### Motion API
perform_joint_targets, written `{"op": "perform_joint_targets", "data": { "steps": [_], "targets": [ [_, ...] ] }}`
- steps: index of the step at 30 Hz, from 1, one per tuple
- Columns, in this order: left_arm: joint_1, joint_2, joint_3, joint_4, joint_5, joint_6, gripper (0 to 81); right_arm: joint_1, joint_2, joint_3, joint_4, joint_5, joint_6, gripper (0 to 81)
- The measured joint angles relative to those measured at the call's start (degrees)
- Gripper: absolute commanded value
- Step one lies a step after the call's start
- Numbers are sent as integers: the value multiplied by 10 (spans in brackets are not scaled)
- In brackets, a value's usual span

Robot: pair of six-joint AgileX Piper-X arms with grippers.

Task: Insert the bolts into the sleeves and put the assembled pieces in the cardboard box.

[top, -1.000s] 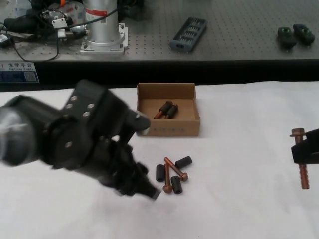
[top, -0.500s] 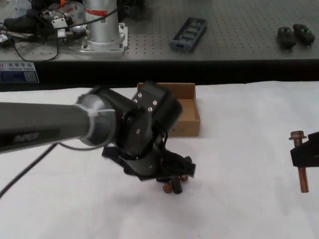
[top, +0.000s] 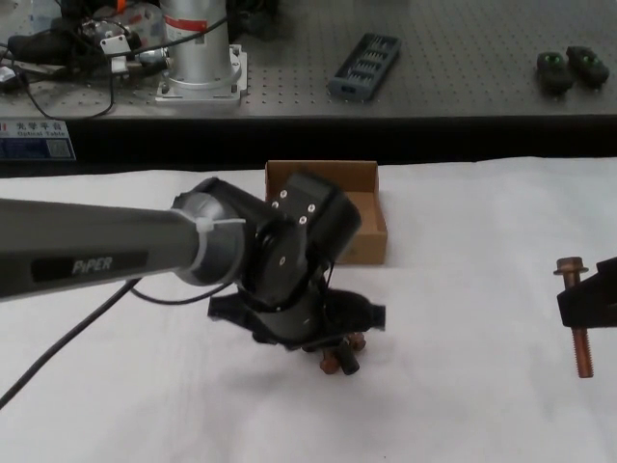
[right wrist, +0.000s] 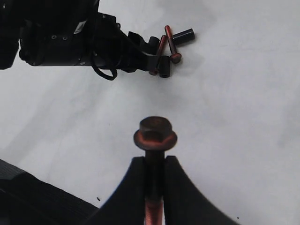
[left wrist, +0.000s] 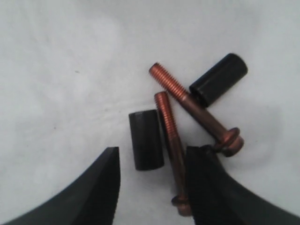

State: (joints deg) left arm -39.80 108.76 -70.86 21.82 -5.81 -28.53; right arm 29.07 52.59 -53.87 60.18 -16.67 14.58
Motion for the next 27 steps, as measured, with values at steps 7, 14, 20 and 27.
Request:
{"op": "perform_joint_targets", "data": {
  "steps": [7, 14, 20, 27],
  "targets": [
    [0, 0, -5, -11, -4, 0, 327, 0, 0, 0, 0, -1, 0, 20],
    [16, 0, -5, -12, -14, 0, 327, 0, 0, 0, 0, -1, 0, 20],
    [33, 0, -6, -12, -17, 2, 327, 0, 0, 0, 0, -1, 0, 20],
    [33, 15, -7, -14, 25, 6, 327, 0, 0, 0, 0, -1, 0, 20]
  ]
}}
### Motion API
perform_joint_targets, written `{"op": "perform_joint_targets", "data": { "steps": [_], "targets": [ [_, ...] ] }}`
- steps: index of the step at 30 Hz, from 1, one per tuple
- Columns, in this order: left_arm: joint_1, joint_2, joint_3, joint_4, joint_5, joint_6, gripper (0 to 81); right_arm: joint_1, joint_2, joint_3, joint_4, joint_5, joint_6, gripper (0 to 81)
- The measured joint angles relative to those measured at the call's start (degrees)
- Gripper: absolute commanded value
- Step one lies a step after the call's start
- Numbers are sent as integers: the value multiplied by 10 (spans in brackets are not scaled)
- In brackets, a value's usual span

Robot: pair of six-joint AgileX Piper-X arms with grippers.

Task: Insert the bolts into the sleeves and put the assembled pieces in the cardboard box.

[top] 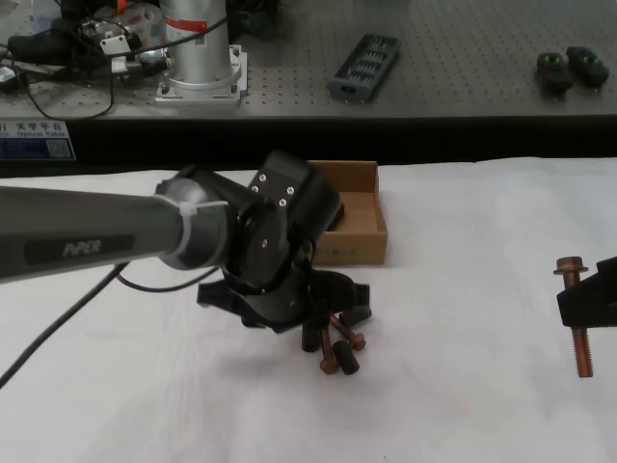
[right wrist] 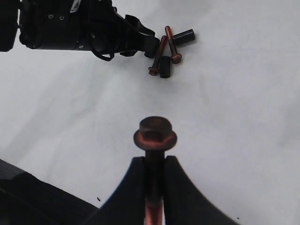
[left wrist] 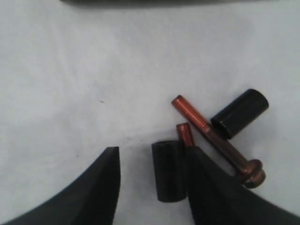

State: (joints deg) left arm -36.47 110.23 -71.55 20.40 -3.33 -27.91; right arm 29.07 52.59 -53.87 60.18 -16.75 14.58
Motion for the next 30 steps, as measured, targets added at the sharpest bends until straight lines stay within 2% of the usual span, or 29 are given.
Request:
{"op": "perform_joint_targets", "data": {
  "steps": [13, 20, 30],
  "targets": [
    [-1, 6, 0, 0, 4, 0, 326, 0, 0, 0, 0, 2, -12, 20],
    [-2, 6, 0, 1, -3, 32, 239, 0, 0, 0, 0, 7, -13, 20],
    [-3, 19, -2, 18, 10, 41, 244, 0, 0, 0, 0, 7, -13, 20]
  ]
}}
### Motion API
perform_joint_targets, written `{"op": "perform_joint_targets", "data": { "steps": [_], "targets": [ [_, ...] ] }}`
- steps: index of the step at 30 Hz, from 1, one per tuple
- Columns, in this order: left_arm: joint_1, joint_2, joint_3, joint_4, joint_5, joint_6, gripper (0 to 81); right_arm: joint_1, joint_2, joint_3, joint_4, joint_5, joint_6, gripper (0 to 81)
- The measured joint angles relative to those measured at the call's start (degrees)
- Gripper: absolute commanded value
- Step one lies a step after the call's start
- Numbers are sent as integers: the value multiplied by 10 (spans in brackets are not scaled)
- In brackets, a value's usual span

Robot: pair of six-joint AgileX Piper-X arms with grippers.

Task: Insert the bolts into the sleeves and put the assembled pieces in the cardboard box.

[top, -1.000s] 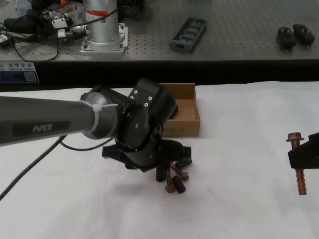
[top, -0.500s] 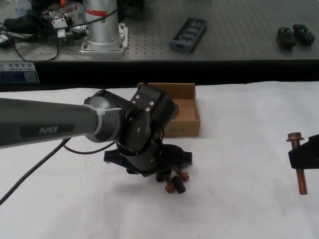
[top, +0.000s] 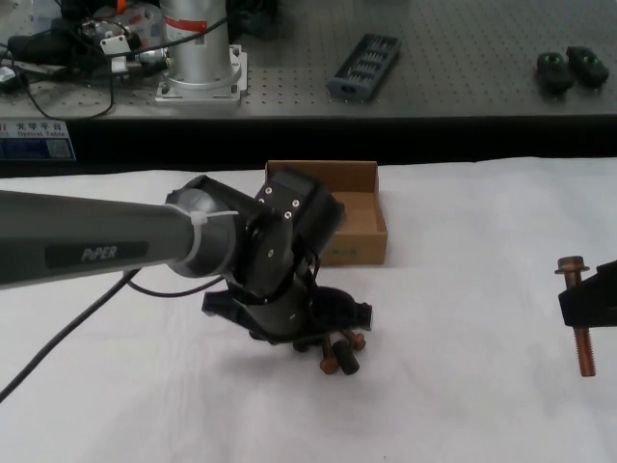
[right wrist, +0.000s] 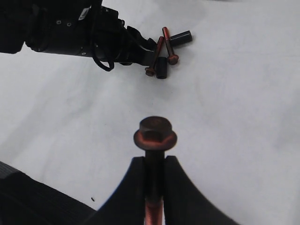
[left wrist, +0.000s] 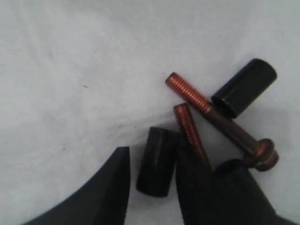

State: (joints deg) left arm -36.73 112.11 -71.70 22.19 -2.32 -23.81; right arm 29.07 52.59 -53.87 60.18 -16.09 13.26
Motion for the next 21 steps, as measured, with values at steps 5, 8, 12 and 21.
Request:
{"op": "perform_joint_targets", "data": {
  "steps": [5, 8, 12, 21],
  "targets": [
    [0, 3, -1, 2, 0, 0, 244, 0, 0, 0, 0, 0, 0, 20],
    [0, 3, -1, 2, 0, 0, 244, 0, 0, 0, 0, 0, 0, 20],
    [0, 3, -1, 2, 0, 1, 237, 0, 0, 0, 0, 0, 0, 20],
    [2, 3, -1, 3, 29, 4, 7, 0, 0, 0, 0, 0, 0, 20]
  ]
}}
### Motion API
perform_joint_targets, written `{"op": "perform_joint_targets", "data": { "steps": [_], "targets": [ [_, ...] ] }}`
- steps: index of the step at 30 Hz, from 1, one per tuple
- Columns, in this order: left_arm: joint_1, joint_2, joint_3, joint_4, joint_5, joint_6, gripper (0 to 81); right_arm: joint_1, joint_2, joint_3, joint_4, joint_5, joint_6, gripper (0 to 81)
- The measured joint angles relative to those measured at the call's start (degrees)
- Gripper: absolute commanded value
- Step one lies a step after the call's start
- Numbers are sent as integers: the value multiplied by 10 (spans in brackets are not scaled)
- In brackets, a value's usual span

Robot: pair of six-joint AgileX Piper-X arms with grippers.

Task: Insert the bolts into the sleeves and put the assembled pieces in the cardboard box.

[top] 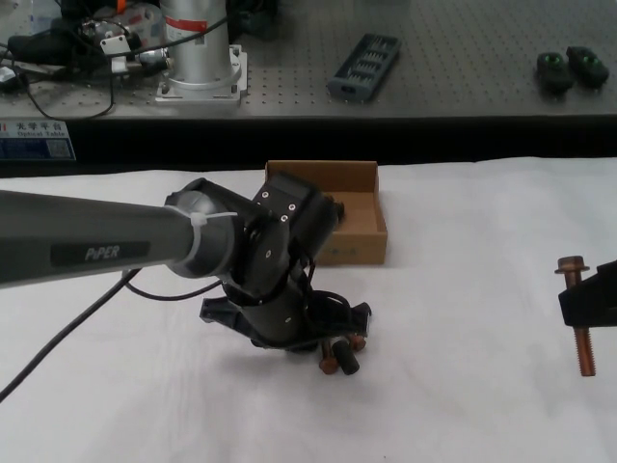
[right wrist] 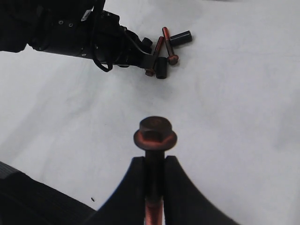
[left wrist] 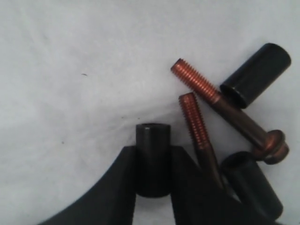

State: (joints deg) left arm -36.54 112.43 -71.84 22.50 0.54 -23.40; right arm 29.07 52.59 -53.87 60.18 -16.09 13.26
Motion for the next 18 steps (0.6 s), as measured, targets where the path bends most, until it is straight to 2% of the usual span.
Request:
{"op": "perform_joint_targets", "data": {
  "steps": [5, 8, 11, 13, 18],
  "targets": [
    [0, -2, 0, 5, 37, 7, 7, 0, 0, 0, 0, 2, -2, 20],
    [0, -24, 2, 28, 70, 57, 7, 0, 0, 0, 0, 8, -13, 20],
    [-1, -97, 4, 32, 123, 111, 7, 0, 0, 0, -20, 14, -22, 20],
    [-1, -116, 6, 29, 138, 122, 7, 0, 0, 0, -30, 15, -24, 20],
    [-1, -210, 51, -9, 232, 160, 7, 0, 16, 0, -81, 16, -17, 20]
  ]
}}
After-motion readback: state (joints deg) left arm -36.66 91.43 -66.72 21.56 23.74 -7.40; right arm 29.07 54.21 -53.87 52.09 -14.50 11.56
